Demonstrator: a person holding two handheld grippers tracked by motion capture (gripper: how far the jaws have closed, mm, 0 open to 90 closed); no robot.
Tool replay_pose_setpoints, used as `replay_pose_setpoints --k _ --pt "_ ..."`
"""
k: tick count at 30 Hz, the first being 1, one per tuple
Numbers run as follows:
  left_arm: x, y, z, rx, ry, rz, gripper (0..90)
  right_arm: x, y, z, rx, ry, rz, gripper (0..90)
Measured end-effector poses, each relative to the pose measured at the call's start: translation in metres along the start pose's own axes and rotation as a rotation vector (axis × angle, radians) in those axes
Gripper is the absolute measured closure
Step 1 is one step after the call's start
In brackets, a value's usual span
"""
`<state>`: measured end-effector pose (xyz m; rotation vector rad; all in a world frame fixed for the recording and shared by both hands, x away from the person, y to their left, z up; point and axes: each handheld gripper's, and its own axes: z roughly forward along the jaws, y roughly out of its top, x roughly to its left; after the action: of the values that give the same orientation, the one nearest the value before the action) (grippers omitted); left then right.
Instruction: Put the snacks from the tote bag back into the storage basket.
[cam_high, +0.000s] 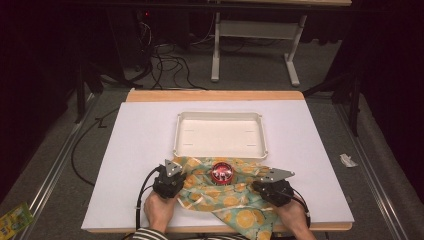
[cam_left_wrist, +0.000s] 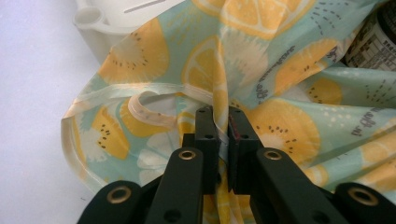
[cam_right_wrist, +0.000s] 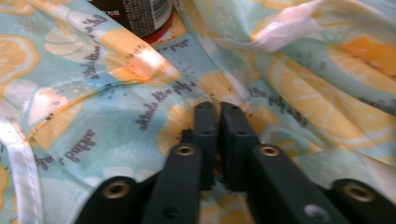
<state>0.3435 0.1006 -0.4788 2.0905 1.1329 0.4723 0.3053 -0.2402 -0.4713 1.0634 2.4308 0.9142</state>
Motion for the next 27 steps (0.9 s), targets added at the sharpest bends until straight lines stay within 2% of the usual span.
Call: replay_pose_setpoints --k 1,3,9,12,16,19,21,25,27 --pt "-0.001 0.000 0.000 0.001 0.004 0.010 85.4 0.001 0.000 -0.004 -0.011 0.006 0.005 78.0" --pt "-0.001 0.000 0.000 0.003 0.004 0.012 85.6 0.003 0.002 -0.008 -0.030 0.006 0.001 74.5" --pt "-0.001 0.001 0.000 0.004 0.009 0.020 85.9 0.010 0.021 -0.033 -0.122 0.003 -0.027 70.9" --pt "0.000 0.001 0.000 0.006 -0.003 0.016 85.8 0.011 0.035 -0.040 -0.160 -0.025 -0.036 67.4" --pt "0.001 0.001 0.000 0.004 -0.010 0.019 85.8 0.008 0.051 -0.038 -0.185 -0.058 -0.039 65.6" --pt "0.001 0.001 0.000 0.006 -0.013 0.023 85.9 0.004 0.060 -0.026 -0.156 -0.046 -0.027 64.1" --pt "0.002 0.001 0.000 0.006 -0.014 0.025 85.9 0.001 0.062 -0.015 -0.116 -0.041 -0.025 65.2" --pt "0.002 0.001 0.000 0.004 -0.013 0.030 86.0 -0.004 0.057 0.007 -0.051 0.003 0.004 79.3" --pt "0.002 0.001 0.000 0.004 -0.017 0.031 86.0 -0.005 0.052 0.014 -0.029 0.006 0.014 85.5"
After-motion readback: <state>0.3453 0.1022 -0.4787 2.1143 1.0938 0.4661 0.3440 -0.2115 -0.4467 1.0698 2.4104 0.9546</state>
